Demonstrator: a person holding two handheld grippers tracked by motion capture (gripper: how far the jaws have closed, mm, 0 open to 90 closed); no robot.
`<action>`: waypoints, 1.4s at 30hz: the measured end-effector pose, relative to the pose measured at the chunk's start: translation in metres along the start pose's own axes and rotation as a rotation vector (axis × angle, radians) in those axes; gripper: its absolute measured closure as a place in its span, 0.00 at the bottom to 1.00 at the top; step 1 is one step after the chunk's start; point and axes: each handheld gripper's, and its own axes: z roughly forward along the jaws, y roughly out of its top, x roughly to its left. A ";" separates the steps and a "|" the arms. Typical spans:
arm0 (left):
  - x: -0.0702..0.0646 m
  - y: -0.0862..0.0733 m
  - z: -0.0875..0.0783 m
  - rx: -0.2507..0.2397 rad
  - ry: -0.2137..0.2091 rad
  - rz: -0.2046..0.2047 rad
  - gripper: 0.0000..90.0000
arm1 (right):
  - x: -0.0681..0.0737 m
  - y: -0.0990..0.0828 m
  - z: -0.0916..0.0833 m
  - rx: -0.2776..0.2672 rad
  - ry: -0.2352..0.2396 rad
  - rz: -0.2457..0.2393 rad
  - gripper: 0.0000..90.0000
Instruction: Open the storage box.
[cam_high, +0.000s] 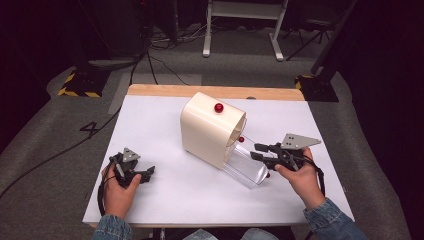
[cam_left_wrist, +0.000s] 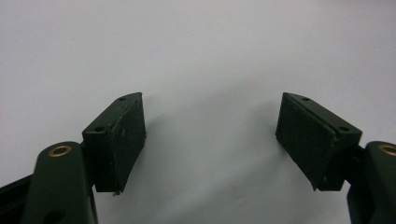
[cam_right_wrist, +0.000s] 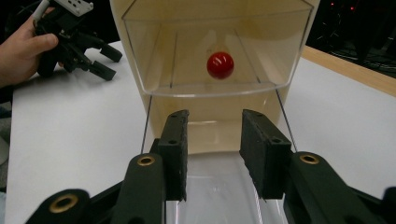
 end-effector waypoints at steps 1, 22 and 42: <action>0.000 0.000 0.000 0.000 0.000 0.000 0.27 | 0.000 0.001 0.003 -0.005 0.002 0.008 0.68; 0.000 0.000 0.000 0.000 0.000 0.000 0.27 | -0.009 0.010 0.038 -0.038 0.004 0.012 0.75; 0.000 0.000 0.000 0.000 0.000 0.000 0.27 | -0.005 0.013 0.014 -0.088 0.004 -0.021 0.83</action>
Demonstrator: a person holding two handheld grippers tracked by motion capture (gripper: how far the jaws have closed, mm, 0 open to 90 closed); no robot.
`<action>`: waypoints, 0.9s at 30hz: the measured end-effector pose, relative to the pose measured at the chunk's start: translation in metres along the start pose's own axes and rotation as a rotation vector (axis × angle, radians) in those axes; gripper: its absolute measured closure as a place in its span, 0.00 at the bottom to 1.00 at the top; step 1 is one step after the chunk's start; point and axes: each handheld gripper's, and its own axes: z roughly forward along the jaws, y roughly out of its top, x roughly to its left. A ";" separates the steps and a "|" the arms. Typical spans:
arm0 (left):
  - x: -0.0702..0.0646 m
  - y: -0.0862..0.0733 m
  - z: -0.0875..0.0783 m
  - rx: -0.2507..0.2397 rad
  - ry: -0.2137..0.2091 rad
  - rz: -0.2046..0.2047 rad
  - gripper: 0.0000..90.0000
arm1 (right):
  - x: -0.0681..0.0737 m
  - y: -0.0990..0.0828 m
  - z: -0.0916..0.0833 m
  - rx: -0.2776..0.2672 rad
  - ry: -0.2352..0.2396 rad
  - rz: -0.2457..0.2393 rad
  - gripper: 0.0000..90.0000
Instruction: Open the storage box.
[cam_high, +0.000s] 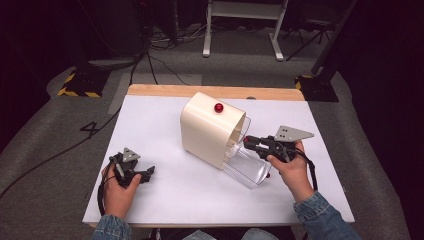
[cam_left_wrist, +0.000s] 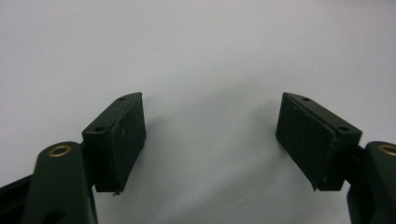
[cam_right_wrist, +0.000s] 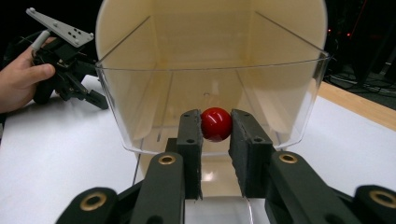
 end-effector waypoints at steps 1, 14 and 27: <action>0.000 0.000 0.000 -0.001 0.000 0.000 0.27 | 0.000 0.000 -0.003 0.001 -0.001 -0.001 0.83; 0.000 0.000 0.000 0.000 0.000 0.000 0.27 | 0.005 -0.011 -0.047 -0.005 -0.009 0.008 0.83; 0.000 0.000 0.000 0.002 -0.001 0.000 0.27 | 0.002 -0.027 -0.062 0.018 -0.021 0.033 0.83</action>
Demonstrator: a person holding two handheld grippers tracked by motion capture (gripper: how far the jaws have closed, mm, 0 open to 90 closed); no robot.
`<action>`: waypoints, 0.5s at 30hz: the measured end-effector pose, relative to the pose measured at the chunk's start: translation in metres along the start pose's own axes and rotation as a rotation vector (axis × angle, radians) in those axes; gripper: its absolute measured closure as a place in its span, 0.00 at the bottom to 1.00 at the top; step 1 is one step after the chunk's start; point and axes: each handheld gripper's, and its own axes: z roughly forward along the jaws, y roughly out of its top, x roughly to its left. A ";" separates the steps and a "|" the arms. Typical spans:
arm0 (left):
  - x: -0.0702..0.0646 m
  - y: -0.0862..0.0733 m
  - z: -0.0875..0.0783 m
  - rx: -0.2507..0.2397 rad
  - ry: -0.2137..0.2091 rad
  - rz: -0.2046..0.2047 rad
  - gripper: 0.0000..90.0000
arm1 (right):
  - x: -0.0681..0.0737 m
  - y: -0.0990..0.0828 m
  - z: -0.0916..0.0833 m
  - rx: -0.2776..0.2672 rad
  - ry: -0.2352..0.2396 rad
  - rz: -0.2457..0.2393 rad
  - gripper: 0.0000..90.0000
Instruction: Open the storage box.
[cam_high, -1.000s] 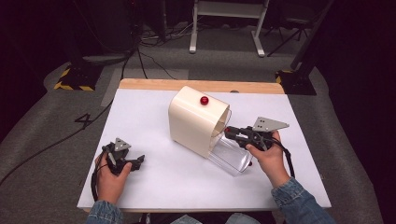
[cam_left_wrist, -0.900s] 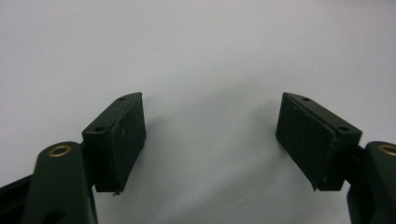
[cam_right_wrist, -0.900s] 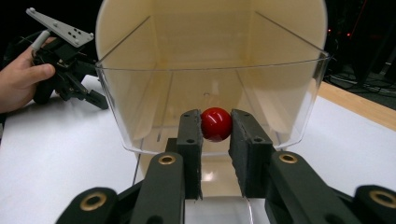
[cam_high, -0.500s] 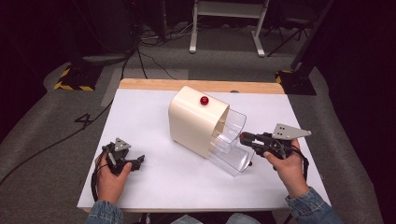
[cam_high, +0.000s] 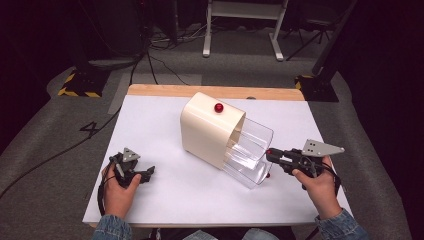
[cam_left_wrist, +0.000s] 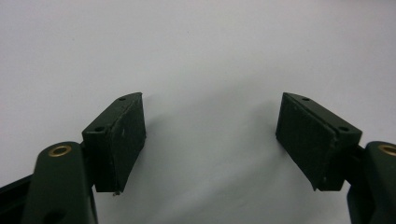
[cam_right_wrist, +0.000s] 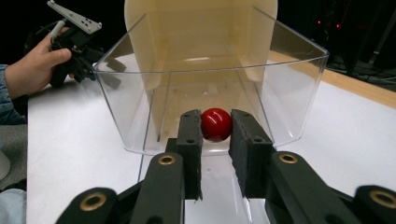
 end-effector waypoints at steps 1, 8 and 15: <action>0.000 0.000 0.000 0.000 0.001 0.001 0.27 | 0.000 -0.002 0.001 0.004 0.003 0.007 0.83; 0.000 0.000 0.000 0.000 0.000 0.000 0.27 | -0.001 -0.009 0.003 0.024 0.006 0.020 0.82; 0.000 0.000 0.000 -0.001 0.001 -0.001 0.27 | -0.002 -0.020 0.006 0.066 -0.009 0.032 0.81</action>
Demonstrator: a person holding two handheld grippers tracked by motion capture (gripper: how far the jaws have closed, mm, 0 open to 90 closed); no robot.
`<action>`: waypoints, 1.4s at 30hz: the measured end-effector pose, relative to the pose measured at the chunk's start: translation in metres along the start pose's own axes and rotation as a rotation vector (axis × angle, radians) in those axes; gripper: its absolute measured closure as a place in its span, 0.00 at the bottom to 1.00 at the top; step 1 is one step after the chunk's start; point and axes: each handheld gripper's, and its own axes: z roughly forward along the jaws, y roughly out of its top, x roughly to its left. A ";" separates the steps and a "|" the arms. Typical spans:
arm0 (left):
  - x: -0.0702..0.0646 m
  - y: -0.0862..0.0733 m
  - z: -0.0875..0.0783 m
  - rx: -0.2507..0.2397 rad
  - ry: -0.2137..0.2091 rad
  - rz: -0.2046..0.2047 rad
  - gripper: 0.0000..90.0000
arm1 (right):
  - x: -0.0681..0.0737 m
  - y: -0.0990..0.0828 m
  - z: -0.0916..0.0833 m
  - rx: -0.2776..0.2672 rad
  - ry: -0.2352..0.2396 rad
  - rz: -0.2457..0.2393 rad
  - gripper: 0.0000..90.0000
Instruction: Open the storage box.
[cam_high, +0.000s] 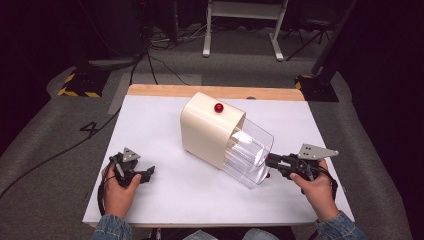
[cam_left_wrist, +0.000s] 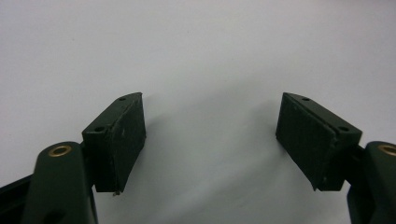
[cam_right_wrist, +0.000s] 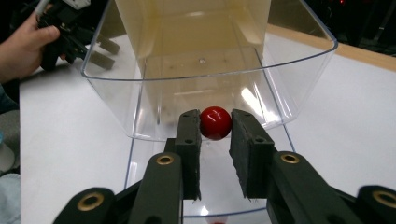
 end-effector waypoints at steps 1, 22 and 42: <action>0.000 0.000 0.000 0.000 0.000 0.000 0.27 | 0.000 -0.001 0.000 -0.001 -0.001 0.002 0.80; -0.001 -0.001 0.000 -0.003 0.004 0.002 0.27 | -0.016 -0.024 -0.025 0.050 -0.136 0.055 0.43; -0.001 0.000 0.000 -0.001 0.004 0.001 0.27 | -0.043 -0.090 -0.075 0.271 -0.250 0.141 0.32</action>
